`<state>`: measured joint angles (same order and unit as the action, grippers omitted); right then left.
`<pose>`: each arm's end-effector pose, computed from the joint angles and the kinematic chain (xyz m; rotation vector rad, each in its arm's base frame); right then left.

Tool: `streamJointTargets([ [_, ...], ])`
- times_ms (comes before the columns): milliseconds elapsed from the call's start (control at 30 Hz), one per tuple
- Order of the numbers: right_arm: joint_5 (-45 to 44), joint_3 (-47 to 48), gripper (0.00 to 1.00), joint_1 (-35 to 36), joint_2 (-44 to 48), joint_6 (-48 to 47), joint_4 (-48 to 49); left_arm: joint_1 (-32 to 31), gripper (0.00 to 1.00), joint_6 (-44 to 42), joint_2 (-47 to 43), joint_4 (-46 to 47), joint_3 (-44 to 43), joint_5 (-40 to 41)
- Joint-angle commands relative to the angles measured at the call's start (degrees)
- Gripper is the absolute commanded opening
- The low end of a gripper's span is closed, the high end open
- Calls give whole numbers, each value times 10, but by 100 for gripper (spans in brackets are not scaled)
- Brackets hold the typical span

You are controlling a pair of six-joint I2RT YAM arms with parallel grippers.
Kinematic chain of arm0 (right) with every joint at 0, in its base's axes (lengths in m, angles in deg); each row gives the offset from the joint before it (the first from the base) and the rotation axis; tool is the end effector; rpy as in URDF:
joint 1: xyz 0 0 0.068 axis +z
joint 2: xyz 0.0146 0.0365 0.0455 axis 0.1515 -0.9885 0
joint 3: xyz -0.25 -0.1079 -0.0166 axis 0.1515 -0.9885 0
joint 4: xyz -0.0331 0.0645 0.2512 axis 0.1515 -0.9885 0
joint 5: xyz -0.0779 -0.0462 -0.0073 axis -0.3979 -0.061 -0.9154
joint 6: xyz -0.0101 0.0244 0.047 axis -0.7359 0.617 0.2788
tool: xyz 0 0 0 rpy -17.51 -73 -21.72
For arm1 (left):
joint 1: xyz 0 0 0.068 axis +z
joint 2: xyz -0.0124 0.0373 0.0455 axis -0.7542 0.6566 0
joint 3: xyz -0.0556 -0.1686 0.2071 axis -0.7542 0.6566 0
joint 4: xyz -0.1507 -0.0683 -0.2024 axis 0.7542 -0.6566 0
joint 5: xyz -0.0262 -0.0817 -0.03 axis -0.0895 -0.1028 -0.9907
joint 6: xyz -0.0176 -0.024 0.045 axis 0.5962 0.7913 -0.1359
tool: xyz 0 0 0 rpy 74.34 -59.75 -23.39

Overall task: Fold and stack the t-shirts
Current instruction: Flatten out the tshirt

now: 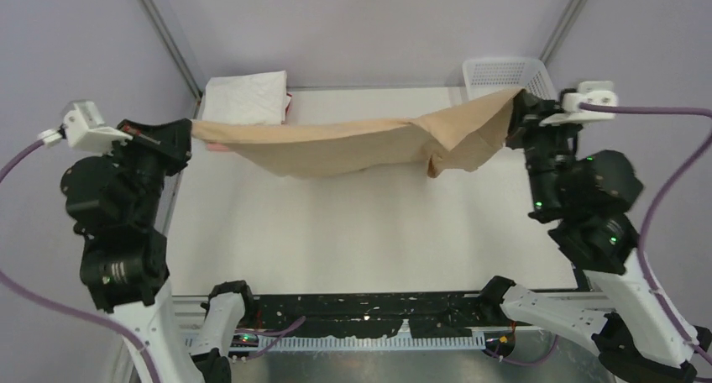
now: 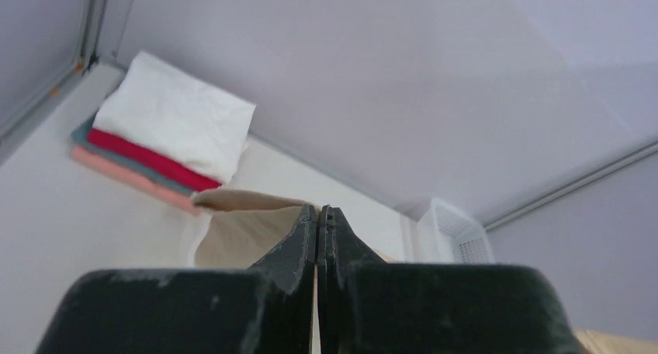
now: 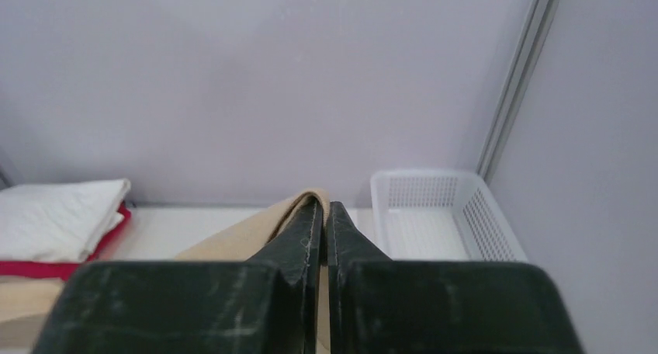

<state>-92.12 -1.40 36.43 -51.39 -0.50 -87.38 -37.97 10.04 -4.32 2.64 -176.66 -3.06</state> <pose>0.1053 0.0695 0.5066 0.0099 1.3770 -0.0450 0.0962 0.0142 0.5045 -0.6133 1.5479 -0.4708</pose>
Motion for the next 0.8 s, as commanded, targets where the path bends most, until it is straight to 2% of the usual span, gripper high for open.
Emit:
streamJointTargets([
  [0, 108, 136, 5, -2, 43, -44, -58, 0, 0, -3, -16, -62, -148, 0],
  [167, 300, 316, 5, -3, 30, -43, -169, 0, 0, -11, -19, -100, -309, -4],
  [367, 370, 429, 5, -3, 6, -70, -202, 0, 0, -14, -11, -105, -399, 1],
  [500, 336, 462, 5, -3, -26, -108, -187, 0, 0, -14, 4, -102, -395, -2],
  [600, 266, 454, 5, -2, -52, -167, -143, 0, 0, -14, 17, -90, -343, -2],
  [667, 209, 399, 5, -2, -69, -207, -102, 0, 0, -18, 22, -67, -286, -3],
  [767, 126, 288, 5, -3, -83, -275, 28, 0, 0, -23, 26, -27, -158, -2],
])
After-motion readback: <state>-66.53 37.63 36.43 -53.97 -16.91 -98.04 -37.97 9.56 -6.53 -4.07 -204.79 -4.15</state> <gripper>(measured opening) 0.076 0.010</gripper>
